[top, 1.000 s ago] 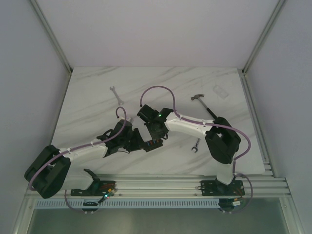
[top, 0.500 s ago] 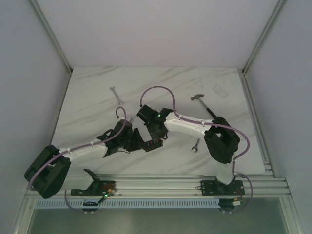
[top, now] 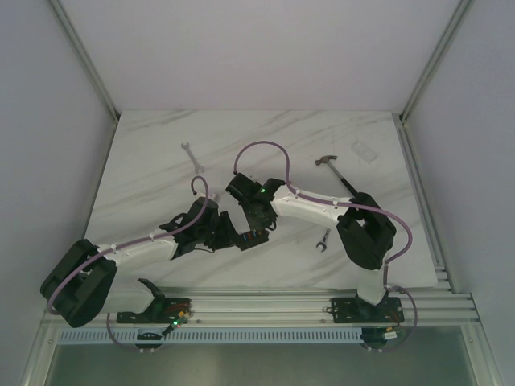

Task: Snap on the fuse box
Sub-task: Install the fuse at the fuse box base.

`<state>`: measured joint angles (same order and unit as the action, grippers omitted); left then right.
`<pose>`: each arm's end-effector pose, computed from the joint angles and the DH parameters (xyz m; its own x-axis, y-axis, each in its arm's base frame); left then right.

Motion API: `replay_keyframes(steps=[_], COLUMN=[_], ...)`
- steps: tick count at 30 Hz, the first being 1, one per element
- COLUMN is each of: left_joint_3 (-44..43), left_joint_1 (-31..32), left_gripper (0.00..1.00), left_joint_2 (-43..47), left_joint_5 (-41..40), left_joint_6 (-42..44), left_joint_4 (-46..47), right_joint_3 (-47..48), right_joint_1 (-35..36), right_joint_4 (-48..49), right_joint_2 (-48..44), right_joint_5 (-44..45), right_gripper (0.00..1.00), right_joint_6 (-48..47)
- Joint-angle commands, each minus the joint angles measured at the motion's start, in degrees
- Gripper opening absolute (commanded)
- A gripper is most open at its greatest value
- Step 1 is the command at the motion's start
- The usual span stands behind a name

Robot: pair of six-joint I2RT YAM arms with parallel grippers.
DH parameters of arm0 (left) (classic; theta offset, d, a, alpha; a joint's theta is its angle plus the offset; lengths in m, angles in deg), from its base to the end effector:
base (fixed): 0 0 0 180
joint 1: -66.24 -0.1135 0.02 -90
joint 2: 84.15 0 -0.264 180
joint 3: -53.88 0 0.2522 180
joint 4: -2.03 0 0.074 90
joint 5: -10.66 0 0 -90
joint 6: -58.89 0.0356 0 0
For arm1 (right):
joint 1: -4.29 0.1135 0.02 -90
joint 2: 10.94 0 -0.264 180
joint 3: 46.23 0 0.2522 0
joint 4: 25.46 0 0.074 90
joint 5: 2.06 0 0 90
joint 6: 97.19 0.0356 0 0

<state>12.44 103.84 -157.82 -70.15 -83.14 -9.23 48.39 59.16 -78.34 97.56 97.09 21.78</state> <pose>0.1853 -0.1499 0.1572 -0.8827 -0.3025 -0.3597 -0.0028 0.7687 -0.6396 0.2300 0.3171 0.2031 -0.8362 -0.3574 -0.4160 -0.4187 0.9059 0.0633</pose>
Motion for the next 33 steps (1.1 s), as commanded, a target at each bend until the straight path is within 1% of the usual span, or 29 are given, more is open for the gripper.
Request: replay_keyframes(steps=[1, 21, 33], left_joint_3=[0.1, 0.6, 1.3], left_joint_1=[-0.3, -0.5, -0.8], left_gripper=[0.47, 0.46, 0.44], left_joint_2=[-0.3, -0.9, -0.7], left_joint_5=[-0.8, -1.4, -1.5], left_joint_6=[-0.2, -0.4, -0.8], left_joint_4=[-1.4, -1.4, -1.4], right_joint_3=[-0.3, -3.5, -7.7], right_joint_1=[0.6, 2.0, 2.4], right_joint_4=[-0.1, -0.2, 0.0], right_joint_2=[0.1, 1.1, 1.5], right_joint_5=[1.7, 3.0, 4.2], right_gripper=[0.00, 0.00, 0.00], right_joint_6=[1.6, 1.8, 3.0])
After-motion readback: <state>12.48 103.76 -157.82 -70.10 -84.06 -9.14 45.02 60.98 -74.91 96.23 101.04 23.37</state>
